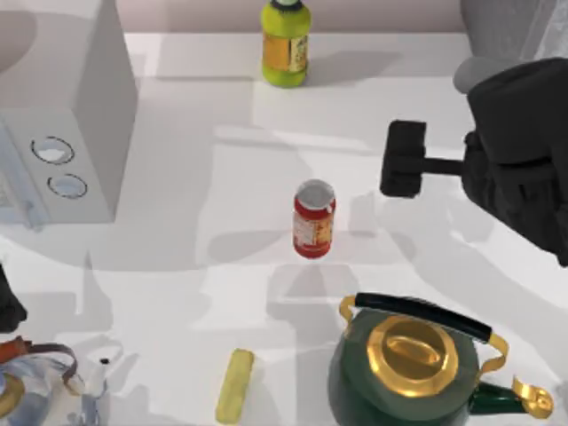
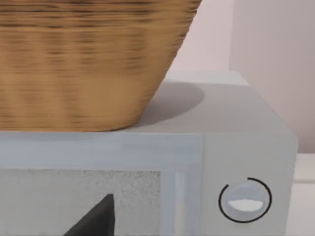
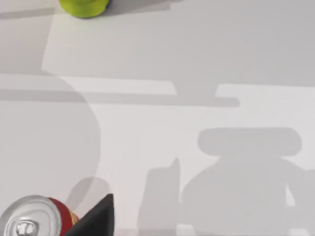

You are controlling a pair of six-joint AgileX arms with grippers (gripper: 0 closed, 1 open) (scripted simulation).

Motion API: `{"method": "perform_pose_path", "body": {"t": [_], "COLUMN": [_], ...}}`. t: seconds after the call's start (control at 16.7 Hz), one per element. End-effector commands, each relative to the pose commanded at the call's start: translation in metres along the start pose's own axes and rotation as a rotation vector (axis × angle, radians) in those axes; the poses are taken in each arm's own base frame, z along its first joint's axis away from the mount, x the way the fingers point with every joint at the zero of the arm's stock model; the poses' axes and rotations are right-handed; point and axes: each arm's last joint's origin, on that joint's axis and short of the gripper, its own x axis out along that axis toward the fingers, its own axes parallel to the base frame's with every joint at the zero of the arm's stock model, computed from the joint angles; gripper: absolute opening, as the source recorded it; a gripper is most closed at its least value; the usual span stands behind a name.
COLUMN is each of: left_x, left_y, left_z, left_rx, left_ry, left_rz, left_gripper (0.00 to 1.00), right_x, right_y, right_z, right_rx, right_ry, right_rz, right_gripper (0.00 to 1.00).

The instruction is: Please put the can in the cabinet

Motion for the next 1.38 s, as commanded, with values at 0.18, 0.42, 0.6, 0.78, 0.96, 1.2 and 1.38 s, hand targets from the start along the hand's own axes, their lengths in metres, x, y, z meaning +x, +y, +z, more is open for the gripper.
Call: {"method": "perform_pose_path", "body": {"t": [0.18,0.42,0.6,0.78,0.96,1.2,1.38], "left_x": [0.000,0.000,0.000,0.000,0.000,0.000,0.000], "left_y": [0.000,0.000,0.000,0.000,0.000,0.000,0.000], "left_z": [0.000,0.000,0.000,0.000,0.000,0.000,0.000], "left_rx": [0.000,0.000,0.000,0.000,0.000,0.000,0.000], "left_ry": [0.000,0.000,0.000,0.000,0.000,0.000,0.000], "left_rz": [0.000,0.000,0.000,0.000,0.000,0.000,0.000], "left_gripper": [1.00,1.00,1.00,1.00,1.00,1.00,1.00], "right_x": [0.037,0.069,0.078,0.079,0.080,0.103,0.128], "right_y": [0.054,0.104,0.120,0.121,0.119,0.112,0.110], "right_z": [-0.017,-0.054,-0.075,-0.077,-0.076,-0.067,-0.076], "right_rx": [-0.026,-0.062,-0.088,-0.091,-0.089,-0.091,-0.090], "right_ry": [0.074,0.126,0.148,0.151,0.152,0.148,0.149], "right_rz": [-0.038,-0.089,-0.114,-0.117,-0.118,-0.116,-0.116], "right_gripper": [1.00,1.00,1.00,1.00,1.00,1.00,1.00]}}
